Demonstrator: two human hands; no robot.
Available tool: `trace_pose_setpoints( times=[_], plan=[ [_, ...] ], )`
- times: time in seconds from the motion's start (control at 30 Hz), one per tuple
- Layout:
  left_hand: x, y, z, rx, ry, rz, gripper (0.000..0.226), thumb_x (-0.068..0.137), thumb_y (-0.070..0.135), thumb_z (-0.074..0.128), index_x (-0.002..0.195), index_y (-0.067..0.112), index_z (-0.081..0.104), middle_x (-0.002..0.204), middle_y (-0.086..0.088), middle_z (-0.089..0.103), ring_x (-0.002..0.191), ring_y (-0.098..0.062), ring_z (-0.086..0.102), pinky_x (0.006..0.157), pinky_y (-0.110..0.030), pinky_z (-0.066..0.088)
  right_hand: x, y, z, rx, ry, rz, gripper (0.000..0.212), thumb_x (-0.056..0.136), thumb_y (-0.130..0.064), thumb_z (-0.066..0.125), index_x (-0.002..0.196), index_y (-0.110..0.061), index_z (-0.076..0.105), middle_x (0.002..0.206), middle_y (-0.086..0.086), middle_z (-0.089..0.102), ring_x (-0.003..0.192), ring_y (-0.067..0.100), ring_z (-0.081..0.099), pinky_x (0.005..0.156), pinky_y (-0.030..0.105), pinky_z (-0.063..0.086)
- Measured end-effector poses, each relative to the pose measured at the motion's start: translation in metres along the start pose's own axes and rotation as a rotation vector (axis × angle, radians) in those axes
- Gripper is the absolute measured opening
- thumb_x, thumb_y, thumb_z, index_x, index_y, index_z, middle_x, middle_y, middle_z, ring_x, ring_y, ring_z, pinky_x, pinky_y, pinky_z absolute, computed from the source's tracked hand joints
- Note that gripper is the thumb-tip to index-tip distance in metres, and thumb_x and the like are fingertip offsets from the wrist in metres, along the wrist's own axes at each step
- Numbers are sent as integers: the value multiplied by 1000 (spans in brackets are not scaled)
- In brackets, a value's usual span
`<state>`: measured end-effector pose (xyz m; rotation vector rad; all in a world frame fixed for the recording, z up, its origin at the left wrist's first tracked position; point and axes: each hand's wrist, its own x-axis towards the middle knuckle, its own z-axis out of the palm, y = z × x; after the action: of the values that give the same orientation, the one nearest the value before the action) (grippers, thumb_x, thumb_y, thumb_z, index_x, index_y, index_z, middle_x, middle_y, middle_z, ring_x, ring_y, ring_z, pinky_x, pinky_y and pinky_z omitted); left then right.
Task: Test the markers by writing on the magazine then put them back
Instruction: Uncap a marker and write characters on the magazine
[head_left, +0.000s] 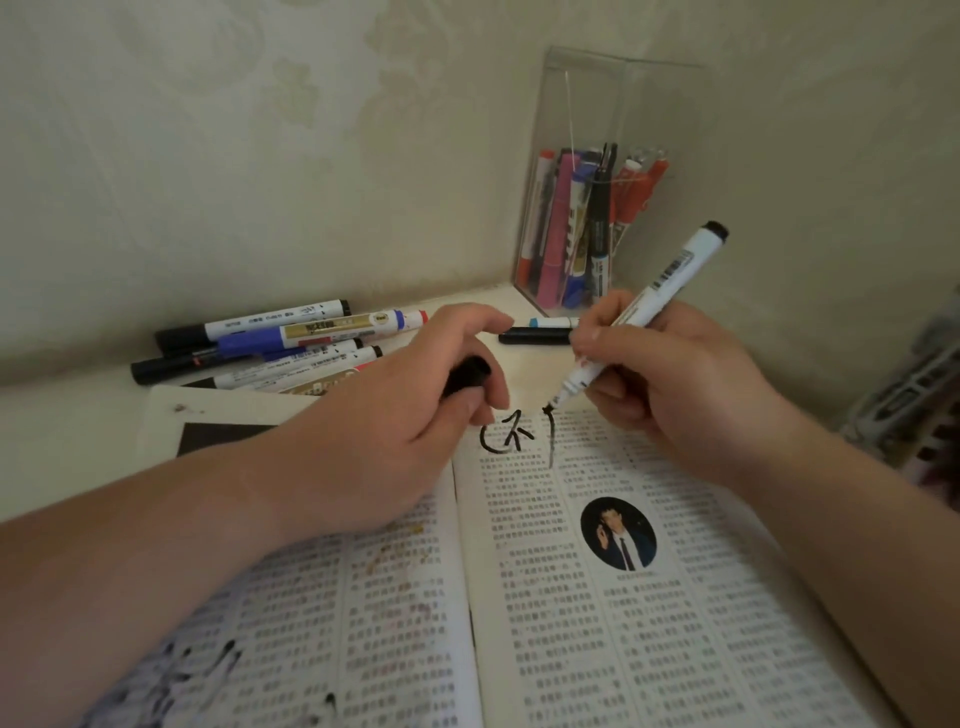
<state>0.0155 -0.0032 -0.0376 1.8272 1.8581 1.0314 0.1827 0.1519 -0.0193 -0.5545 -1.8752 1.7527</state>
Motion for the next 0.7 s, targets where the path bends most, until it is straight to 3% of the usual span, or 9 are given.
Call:
trace_pose_setpoints(
  times=[0.1,0.2,0.33,0.4,0.47,0.57,0.63,0.7],
  plan=[
    [0,4,1,-48,-33,-21,47,102,23,53,137,44,28,114,32,66,114,1,62,102,-36,47,-3,-1,5,64,-11,-107,13,82,-13,67,75,-12,56,56,9,37,46,16,27,42,22,24],
    [1,9,0,-20,-78,-60,55,97,36,61,137,51,26,112,42,63,109,1,64,102,-38,46,-7,-3,8,45,-26,-220,17,83,-16,72,76,-11,58,55,10,38,44,14,29,43,22,27],
    [0,12,1,-37,-91,-46,62,92,46,64,140,53,26,114,37,66,121,9,55,110,-37,39,-13,-2,16,-31,-59,-270,18,84,-11,68,79,-2,53,53,-3,48,44,3,40,45,13,34],
    [0,13,2,-44,-74,-32,62,89,48,63,135,62,25,113,36,67,119,12,56,108,-30,39,-15,-2,20,-78,-78,-260,20,90,-4,68,79,-1,51,50,-10,51,43,1,47,47,10,37],
    [0,15,2,-60,-71,-21,66,90,42,66,138,63,25,112,33,69,116,13,57,105,-24,39,-17,-5,23,-146,-70,-244,21,90,-5,71,78,-3,54,54,-3,61,50,7,59,51,17,47],
    [0,14,5,-104,-82,-16,73,93,29,69,147,53,27,116,25,71,119,8,59,109,-35,42,-18,-5,25,-350,-57,-242,20,87,-24,77,81,-10,64,76,15,71,73,36,69,68,51,58],
    [0,13,6,-113,-78,-16,74,94,27,70,149,50,27,119,23,70,119,6,59,108,-37,44,-18,-3,26,-447,-82,-226,17,87,-26,79,84,-14,68,81,12,73,79,35,71,74,55,58],
    [1,11,7,-110,-63,-13,75,93,27,71,150,49,28,119,22,70,117,8,60,107,-34,46,-19,-3,28,-452,-110,-244,21,87,-34,77,85,-15,70,80,11,72,74,30,70,69,47,59]
  ],
)
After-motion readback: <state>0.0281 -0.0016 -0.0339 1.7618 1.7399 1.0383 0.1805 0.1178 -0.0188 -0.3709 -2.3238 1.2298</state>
